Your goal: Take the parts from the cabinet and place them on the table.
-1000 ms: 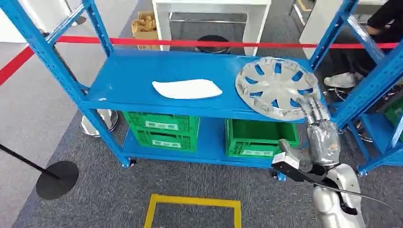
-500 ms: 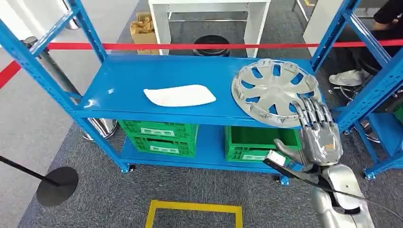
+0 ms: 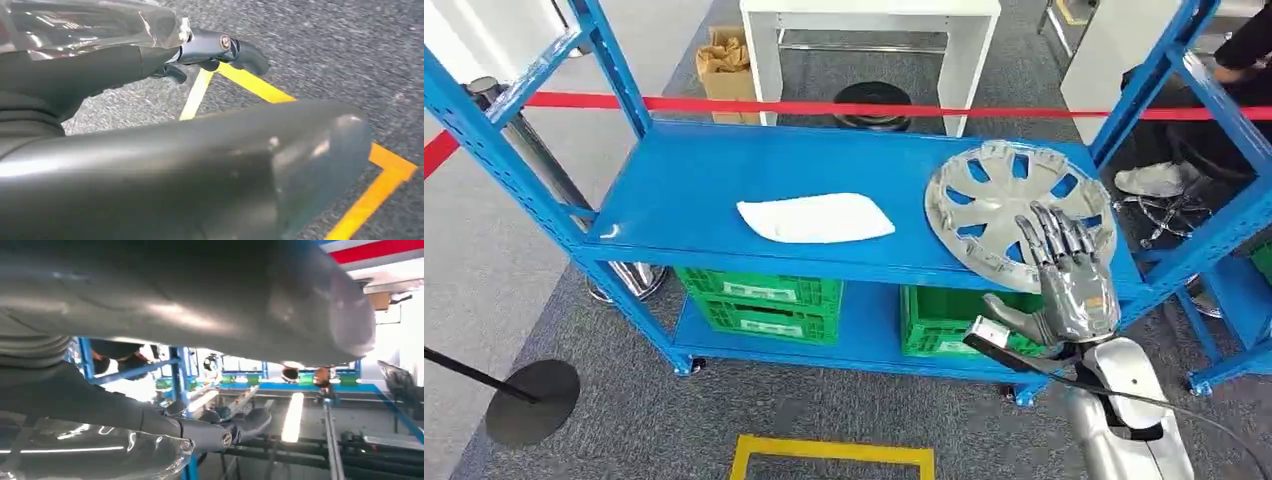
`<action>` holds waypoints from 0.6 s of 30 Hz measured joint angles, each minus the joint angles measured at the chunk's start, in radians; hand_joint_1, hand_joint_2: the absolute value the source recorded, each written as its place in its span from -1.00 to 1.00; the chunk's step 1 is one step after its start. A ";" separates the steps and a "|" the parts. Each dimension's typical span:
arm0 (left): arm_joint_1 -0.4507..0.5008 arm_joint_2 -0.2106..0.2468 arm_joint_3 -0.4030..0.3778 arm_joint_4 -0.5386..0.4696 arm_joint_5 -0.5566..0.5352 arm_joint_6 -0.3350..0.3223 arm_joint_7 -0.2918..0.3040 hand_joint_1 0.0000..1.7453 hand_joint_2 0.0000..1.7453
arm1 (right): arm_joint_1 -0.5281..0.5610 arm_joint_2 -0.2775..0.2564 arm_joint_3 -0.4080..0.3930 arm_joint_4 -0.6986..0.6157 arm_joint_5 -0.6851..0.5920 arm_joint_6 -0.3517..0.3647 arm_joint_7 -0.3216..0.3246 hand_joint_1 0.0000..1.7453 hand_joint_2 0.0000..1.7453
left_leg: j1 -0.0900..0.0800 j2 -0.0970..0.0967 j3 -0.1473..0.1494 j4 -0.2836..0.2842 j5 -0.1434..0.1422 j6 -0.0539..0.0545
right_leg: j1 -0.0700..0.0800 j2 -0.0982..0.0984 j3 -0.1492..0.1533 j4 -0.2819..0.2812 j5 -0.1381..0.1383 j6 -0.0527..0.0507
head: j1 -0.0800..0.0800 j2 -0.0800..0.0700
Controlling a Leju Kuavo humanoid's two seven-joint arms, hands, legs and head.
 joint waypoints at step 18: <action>0.002 -0.007 0.006 0.000 -0.019 -0.005 -0.008 -1.00 -1.00 | 0.054 -0.017 0.018 0.023 -0.025 0.047 -0.018 -1.00 -1.00 | -0.008 -0.001 0.092 -0.030 -0.079 -0.014 | 0.009 0.002 -0.051 -0.092 0.087 -0.030 | -0.007 0.000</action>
